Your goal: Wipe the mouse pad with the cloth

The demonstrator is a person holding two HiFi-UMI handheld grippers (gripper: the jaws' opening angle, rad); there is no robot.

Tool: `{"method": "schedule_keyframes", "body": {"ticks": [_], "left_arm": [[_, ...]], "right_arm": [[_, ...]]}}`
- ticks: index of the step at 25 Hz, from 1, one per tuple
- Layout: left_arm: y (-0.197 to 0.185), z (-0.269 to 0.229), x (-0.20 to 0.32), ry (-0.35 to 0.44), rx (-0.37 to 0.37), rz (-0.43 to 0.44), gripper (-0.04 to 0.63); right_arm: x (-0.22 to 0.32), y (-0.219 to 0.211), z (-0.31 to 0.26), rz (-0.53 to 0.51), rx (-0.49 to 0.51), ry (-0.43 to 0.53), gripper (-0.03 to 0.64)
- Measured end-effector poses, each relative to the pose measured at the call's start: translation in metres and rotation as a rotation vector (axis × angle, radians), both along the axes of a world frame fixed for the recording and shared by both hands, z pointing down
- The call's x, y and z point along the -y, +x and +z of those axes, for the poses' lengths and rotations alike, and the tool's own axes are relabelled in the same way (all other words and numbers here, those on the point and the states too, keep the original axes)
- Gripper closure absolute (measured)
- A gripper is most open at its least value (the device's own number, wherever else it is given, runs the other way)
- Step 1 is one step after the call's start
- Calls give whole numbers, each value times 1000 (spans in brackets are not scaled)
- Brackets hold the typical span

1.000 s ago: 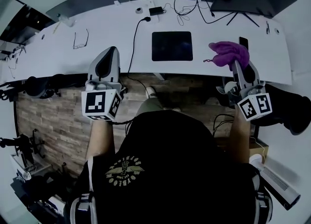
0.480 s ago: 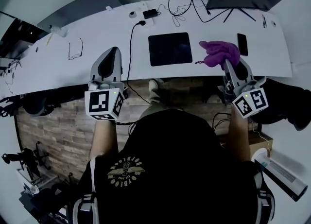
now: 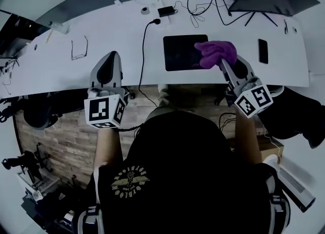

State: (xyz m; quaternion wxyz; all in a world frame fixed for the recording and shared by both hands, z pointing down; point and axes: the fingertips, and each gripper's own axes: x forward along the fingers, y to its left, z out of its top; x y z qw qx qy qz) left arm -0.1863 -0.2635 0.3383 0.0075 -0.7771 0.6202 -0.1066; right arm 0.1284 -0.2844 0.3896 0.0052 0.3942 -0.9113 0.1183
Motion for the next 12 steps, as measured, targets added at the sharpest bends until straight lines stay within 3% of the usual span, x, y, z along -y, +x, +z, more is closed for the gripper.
{"method": "schedule_keyframes", "body": {"ticks": [12], "left_arm": [[-47,27,41,-34,3,-31,594]], "right_arm": [[55,-93,100,-119,-21,-135,535]]}}
